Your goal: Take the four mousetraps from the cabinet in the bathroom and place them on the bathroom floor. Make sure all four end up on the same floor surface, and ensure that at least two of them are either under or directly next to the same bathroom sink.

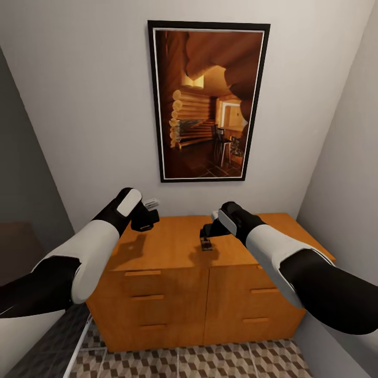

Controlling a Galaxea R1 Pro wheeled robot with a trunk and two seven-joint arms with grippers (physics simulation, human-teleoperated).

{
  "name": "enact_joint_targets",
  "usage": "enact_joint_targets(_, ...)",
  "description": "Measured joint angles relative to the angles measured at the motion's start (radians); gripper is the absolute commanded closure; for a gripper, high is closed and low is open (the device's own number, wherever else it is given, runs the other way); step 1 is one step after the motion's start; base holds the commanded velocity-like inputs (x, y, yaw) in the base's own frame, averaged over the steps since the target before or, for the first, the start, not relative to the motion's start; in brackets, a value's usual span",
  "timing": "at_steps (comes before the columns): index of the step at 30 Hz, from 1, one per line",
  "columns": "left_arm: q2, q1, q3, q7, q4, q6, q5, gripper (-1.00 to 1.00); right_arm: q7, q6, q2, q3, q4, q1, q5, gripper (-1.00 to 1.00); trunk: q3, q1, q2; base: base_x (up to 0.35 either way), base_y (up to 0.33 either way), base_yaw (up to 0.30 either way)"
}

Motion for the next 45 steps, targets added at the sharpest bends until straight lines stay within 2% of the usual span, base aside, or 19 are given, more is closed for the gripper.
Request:
enact_joint_targets(8,0.000,0.000,-0.001,0.000,0.000,-0.003,0.001,1.00,-0.122,-0.002,0.000,0.002,0.003,0.000,-0.002,-1.00,0.000,0.000,0.000,0.000,0.000,0.000)
enact_joint_targets(12,0.000,0.000,-0.001,0.000,0.000,-0.004,0.001,1.00,-0.144,-0.003,0.000,0.002,0.003,0.000,-0.015,-1.00,0.000,0.000,0.000,0.000,0.000,0.000)
enact_joint_targets(21,0.000,0.000,-0.001,-0.001,-0.001,-0.003,0.002,1.00,-0.158,-0.004,0.000,0.002,0.004,0.000,-0.070,-1.00,0.000,0.000,0.000,0.000,0.000,0.000)
enact_joint_targets(32,-0.001,0.000,-0.002,-0.003,-0.001,-0.002,0.004,1.00,-0.159,-0.004,0.000,0.003,0.004,0.000,-0.084,-1.00,0.000,0.000,0.000,0.000,0.000,0.000)
enact_joint_targets(45,-0.001,0.000,-0.002,-0.003,-0.001,-0.001,0.004,1.00,-0.160,-0.004,0.000,0.003,0.004,0.000,-0.085,-1.00,-0.041,0.050,-0.091,0.000,0.000,0.000)
